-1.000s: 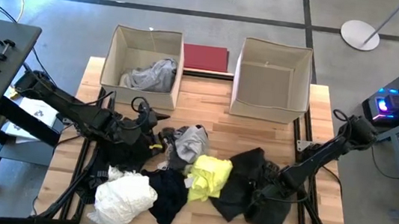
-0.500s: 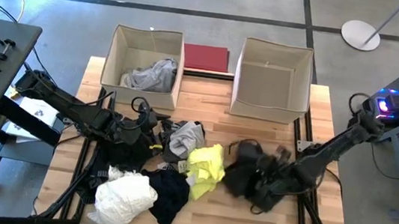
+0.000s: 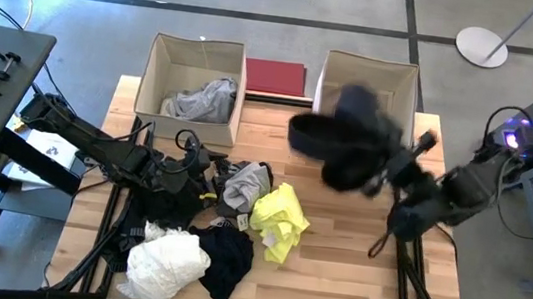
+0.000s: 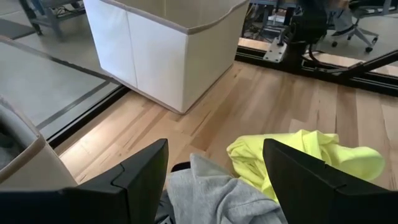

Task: Sort clothes
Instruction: Put the black shorts into the brown right laundry organizer, then put the yellow shirt into the left brown laundry organizer

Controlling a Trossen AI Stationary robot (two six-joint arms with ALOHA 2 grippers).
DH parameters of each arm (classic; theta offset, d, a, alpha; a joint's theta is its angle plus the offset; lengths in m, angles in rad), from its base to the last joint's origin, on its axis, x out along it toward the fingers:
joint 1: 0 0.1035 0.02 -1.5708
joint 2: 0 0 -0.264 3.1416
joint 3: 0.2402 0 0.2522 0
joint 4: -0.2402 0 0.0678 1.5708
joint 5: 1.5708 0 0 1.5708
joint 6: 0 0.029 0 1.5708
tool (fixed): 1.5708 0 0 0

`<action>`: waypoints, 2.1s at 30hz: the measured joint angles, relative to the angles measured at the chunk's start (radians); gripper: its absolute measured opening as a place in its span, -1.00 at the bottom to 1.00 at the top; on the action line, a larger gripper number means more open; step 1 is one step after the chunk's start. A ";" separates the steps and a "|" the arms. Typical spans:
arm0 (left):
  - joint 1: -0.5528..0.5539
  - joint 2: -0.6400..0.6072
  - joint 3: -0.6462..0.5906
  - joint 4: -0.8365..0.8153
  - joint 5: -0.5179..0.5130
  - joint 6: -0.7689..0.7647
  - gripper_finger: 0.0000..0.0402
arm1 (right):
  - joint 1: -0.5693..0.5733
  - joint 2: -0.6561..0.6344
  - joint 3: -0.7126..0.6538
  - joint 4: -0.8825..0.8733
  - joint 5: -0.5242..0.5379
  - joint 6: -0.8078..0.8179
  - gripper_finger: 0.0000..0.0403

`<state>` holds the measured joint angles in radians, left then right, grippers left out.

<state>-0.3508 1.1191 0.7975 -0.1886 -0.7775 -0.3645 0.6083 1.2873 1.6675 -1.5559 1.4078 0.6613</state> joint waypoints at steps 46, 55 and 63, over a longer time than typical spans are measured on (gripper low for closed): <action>-0.003 0.000 0.000 0.036 -0.018 0.024 0.26 | -1.519 0.443 -0.539 0.733 -1.172 -0.775 -0.69; -0.003 0.000 0.000 0.036 -0.018 0.024 0.26 | -1.518 0.351 -0.471 0.599 -1.174 -0.772 -0.05; -0.003 0.000 0.000 0.036 -0.018 0.003 0.26 | -1.495 0.115 -0.326 0.455 -1.165 -0.660 0.18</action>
<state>-0.3538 1.1191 0.7975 -0.1530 -0.7959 -0.3611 -0.8864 1.4019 1.3414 -1.1005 0.2431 0.0012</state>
